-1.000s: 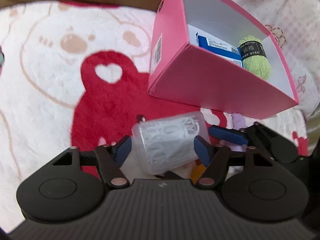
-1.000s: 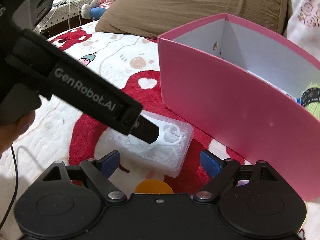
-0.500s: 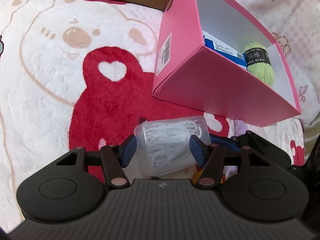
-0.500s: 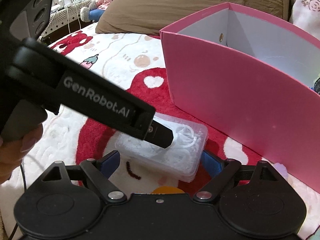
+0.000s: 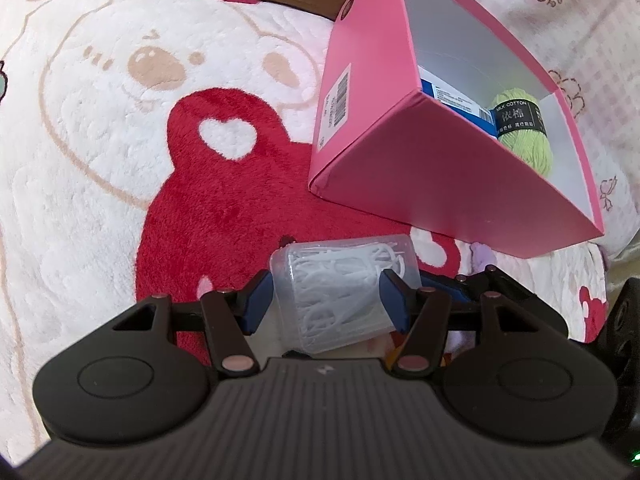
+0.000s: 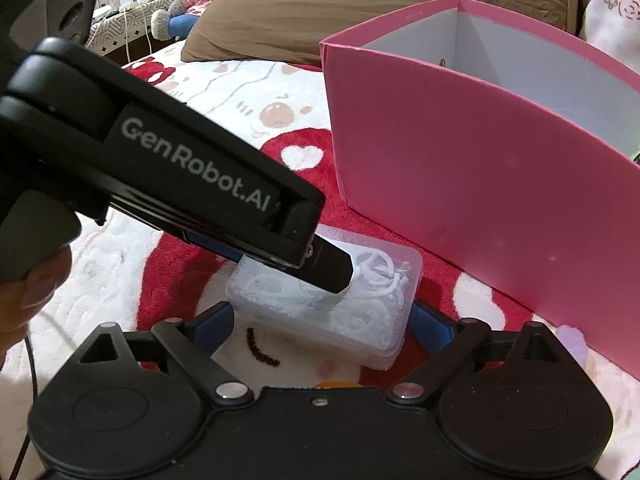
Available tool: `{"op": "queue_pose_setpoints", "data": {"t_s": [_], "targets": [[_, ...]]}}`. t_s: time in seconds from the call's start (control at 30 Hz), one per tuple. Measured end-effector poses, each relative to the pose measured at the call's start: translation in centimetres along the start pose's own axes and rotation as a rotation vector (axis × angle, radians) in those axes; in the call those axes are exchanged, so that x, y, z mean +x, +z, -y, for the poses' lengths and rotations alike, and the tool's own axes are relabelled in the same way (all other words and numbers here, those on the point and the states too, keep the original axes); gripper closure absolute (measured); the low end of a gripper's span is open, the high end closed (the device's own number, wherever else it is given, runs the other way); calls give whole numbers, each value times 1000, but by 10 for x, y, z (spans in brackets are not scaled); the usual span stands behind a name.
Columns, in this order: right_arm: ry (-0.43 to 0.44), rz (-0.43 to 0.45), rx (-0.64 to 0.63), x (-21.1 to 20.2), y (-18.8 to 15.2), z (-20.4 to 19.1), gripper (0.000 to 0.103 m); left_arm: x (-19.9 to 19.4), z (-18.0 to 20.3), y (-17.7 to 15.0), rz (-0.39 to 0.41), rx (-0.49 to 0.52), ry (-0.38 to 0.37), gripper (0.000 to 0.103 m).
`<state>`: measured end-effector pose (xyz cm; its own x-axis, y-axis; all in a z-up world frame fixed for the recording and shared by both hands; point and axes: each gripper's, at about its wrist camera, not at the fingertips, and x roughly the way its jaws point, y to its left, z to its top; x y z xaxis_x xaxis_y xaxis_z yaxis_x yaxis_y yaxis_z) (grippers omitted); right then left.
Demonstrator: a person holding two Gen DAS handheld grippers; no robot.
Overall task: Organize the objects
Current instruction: 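Close the left gripper on the clear floss-pick case, then lift the floss-pick case with the left gripper and carry it into the box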
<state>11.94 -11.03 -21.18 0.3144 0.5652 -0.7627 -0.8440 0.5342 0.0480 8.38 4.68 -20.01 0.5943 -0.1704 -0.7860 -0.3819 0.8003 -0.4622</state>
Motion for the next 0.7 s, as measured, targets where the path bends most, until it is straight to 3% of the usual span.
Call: {"op": "queue_pose_setpoints", "data": {"t_s": [0.5,0.7], "targets": [[-51,9,-10,-13,-7,-6,8,-1,8,-4,14,42,11,47],[-42,25,-26,-26,-10,-5,10,-7,6,-3,6,10,-28,51]]}}
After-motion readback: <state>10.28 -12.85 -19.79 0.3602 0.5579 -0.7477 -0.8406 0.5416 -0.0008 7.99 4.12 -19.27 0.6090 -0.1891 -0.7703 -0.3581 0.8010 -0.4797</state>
